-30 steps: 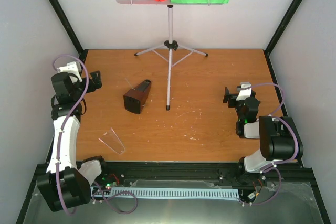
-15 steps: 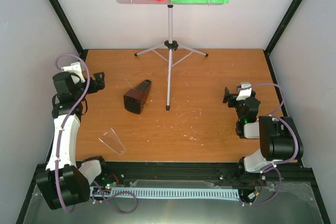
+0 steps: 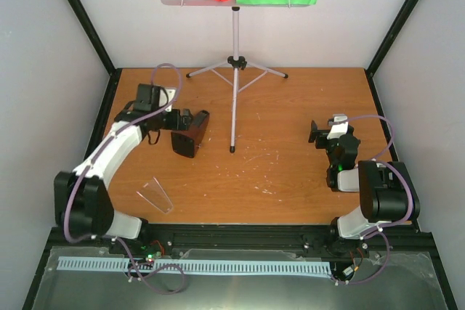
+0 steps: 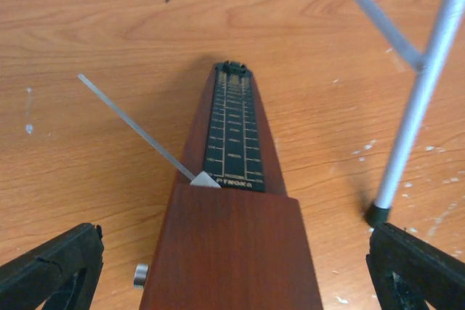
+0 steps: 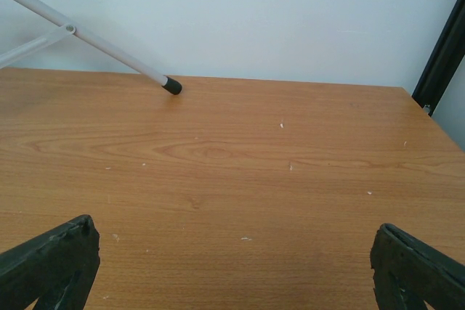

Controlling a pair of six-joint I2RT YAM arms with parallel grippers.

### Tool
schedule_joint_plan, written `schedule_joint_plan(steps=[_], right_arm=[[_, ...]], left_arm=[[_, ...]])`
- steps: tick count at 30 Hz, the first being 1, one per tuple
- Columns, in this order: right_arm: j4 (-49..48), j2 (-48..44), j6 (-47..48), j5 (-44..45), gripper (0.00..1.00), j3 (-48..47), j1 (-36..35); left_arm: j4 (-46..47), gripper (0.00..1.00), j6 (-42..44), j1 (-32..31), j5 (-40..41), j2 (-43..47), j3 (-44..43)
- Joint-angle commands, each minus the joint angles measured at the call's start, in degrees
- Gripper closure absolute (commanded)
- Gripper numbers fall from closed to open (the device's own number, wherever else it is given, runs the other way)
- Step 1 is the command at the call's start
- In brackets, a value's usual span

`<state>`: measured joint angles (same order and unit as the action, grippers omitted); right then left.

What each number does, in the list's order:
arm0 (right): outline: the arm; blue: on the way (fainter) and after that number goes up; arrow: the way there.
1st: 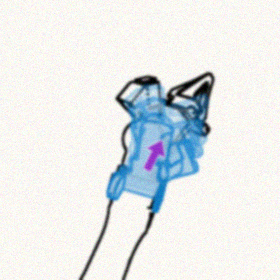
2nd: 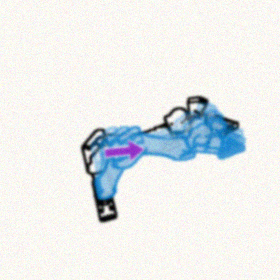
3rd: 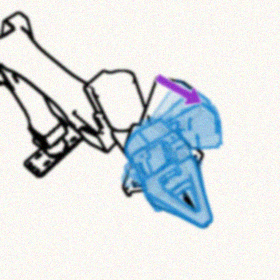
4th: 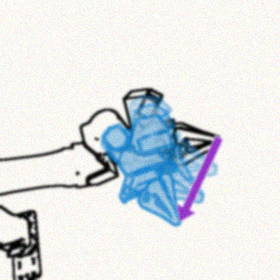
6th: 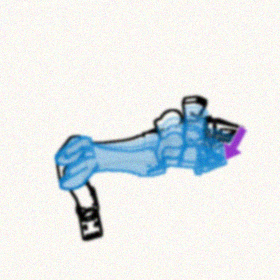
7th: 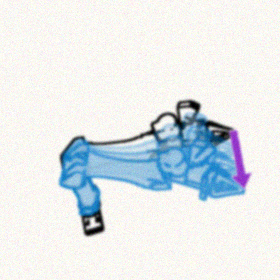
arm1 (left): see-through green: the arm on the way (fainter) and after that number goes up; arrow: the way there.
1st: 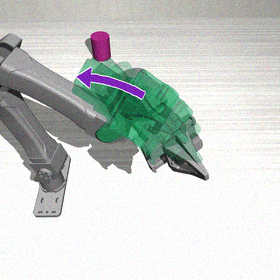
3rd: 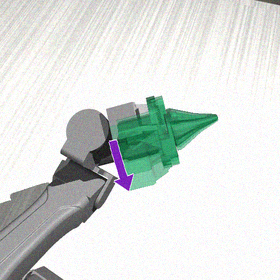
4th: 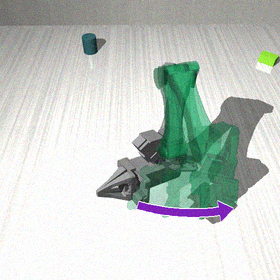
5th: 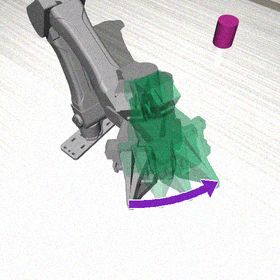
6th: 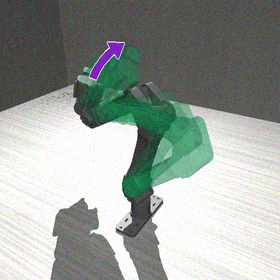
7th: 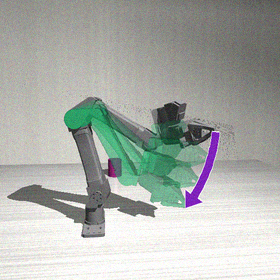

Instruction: Pack up the instrument practice props

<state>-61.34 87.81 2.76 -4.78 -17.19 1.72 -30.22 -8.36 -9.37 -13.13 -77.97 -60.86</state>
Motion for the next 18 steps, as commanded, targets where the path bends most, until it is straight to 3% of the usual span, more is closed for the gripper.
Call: schedule_joint_plan(steps=[1,8,18], right_arm=[[-0.55,0.36,0.72,0.49,0.00,-0.04,-0.41],[-0.49,0.35,0.71,0.47,0.00,-0.08,-0.38],[-0.49,0.36,0.67,0.47,0.00,-0.05,-0.40]], left_arm=[[-7.13,0.00,3.14,-2.93,8.65,-9.17,-6.45],[-7.51,0.01,6.57,-3.29,3.75,-18.30,-13.23],[-12.82,0.00,8.10,-3.67,3.71,-28.63,-28.66]])
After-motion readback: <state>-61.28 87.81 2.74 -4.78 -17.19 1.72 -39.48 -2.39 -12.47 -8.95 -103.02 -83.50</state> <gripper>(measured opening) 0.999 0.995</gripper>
